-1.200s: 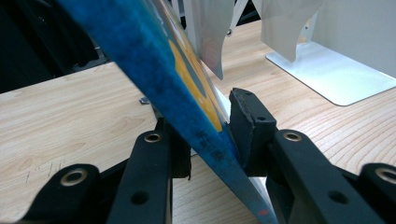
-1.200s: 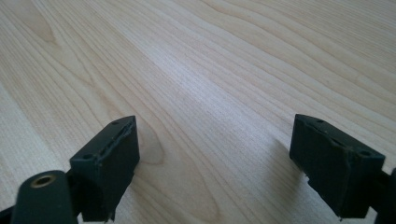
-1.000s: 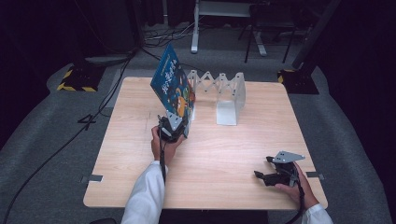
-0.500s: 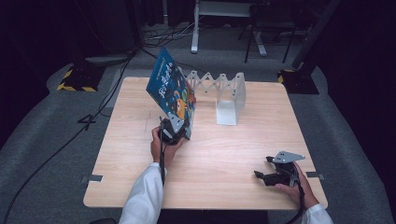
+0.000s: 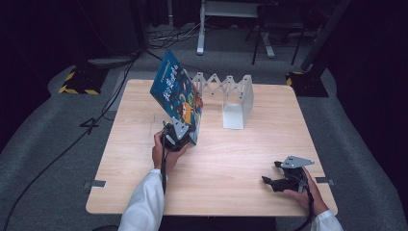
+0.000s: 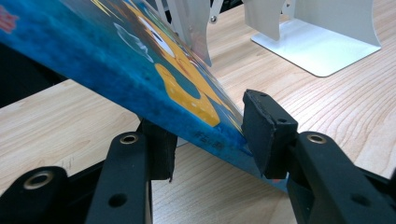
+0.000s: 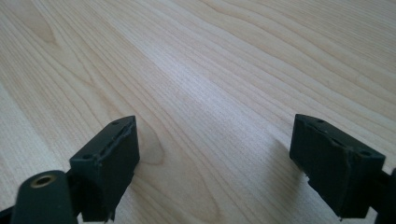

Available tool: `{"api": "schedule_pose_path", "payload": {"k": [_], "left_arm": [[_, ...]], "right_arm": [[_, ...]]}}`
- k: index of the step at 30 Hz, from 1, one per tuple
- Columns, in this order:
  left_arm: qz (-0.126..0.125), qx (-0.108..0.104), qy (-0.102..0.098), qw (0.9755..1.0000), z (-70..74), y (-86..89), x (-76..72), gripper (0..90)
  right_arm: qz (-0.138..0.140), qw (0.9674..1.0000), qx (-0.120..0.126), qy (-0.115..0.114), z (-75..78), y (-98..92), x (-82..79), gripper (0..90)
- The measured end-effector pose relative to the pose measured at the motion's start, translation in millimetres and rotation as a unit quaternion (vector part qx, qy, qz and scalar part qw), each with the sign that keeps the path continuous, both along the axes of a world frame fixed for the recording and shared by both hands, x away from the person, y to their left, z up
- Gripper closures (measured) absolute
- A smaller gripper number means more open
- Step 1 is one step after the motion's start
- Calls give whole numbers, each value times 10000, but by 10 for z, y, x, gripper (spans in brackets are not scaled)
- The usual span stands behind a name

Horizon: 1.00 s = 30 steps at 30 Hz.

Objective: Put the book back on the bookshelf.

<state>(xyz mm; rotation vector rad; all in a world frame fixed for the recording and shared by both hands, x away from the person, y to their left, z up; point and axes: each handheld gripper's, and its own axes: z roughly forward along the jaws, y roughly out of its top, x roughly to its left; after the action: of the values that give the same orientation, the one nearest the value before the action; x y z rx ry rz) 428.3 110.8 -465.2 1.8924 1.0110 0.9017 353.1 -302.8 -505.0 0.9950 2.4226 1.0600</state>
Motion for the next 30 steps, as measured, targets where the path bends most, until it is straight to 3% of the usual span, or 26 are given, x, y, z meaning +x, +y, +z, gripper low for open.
{"api": "schedule_pose_path", "payload": {"k": [11, 19, 30], "left_arm": [[-17, 137, -101, 9999, 85, 47, -39, 535], [-304, -232, -44, 9993, 104, 164, -45, 509], [-419, -267, -127, 9987, 196, 297, -119, 511]], "right_arm": [[0, 10000, 3, 6, 0, 1, -1, 161], [-6, 10000, -4, 5, 0, 6, 2, 160], [-6, 10000, -1, 4, 0, 5, 1, 160]]}}
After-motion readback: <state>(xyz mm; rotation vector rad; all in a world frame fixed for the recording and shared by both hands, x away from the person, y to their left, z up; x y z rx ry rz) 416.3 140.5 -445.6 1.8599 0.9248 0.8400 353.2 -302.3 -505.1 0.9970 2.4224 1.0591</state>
